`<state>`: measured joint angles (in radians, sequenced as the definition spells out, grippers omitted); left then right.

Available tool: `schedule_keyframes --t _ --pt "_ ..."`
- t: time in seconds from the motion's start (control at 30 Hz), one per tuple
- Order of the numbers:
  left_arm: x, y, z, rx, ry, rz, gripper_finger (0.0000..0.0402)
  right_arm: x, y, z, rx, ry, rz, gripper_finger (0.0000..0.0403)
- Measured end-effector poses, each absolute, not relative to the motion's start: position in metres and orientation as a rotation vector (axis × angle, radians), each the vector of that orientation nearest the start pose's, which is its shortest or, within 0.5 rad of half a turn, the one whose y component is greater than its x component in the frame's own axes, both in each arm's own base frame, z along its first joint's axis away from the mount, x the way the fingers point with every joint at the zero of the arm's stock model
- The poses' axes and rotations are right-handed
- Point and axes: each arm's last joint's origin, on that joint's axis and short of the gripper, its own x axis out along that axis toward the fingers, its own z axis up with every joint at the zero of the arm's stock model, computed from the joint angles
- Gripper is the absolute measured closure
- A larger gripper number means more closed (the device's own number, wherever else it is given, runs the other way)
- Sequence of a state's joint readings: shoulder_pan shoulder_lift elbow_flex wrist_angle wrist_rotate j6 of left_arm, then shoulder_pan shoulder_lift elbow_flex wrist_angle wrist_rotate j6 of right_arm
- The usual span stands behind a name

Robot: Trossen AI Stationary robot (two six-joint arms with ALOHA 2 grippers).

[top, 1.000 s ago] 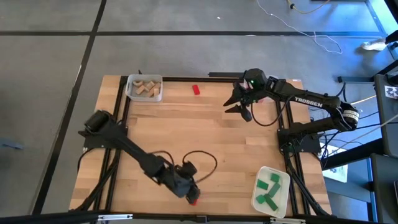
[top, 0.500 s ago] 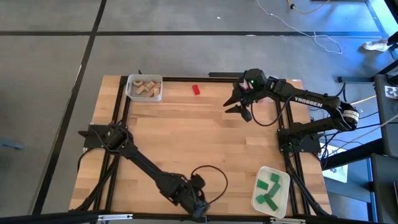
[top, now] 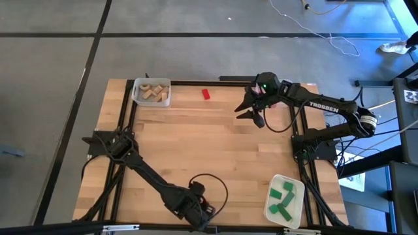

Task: Sort & place blocks by color
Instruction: Put the red block into the transparent bin

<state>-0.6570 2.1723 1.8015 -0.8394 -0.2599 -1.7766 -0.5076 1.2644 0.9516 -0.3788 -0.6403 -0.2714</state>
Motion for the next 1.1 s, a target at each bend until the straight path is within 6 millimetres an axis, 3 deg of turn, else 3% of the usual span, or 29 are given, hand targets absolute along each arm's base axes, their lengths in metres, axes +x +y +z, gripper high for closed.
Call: schedule_keyframes --t 0.17,0.67,1.1 --pt "0.374 -0.277 0.197 -1.086 0.944 0.567 0.0197 0.237 -0.112 0.279 0.113 0.556 0.204 0.024" --pt "0.373 -0.291 0.163 -1.025 1.034 0.554 0.0197 0.237 -0.112 0.278 0.122 0.569 0.205 0.024" --pt "0.378 -0.288 0.159 -1.029 0.991 0.577 0.0197 0.237 -0.112 0.277 0.123 0.57 0.205 0.024"
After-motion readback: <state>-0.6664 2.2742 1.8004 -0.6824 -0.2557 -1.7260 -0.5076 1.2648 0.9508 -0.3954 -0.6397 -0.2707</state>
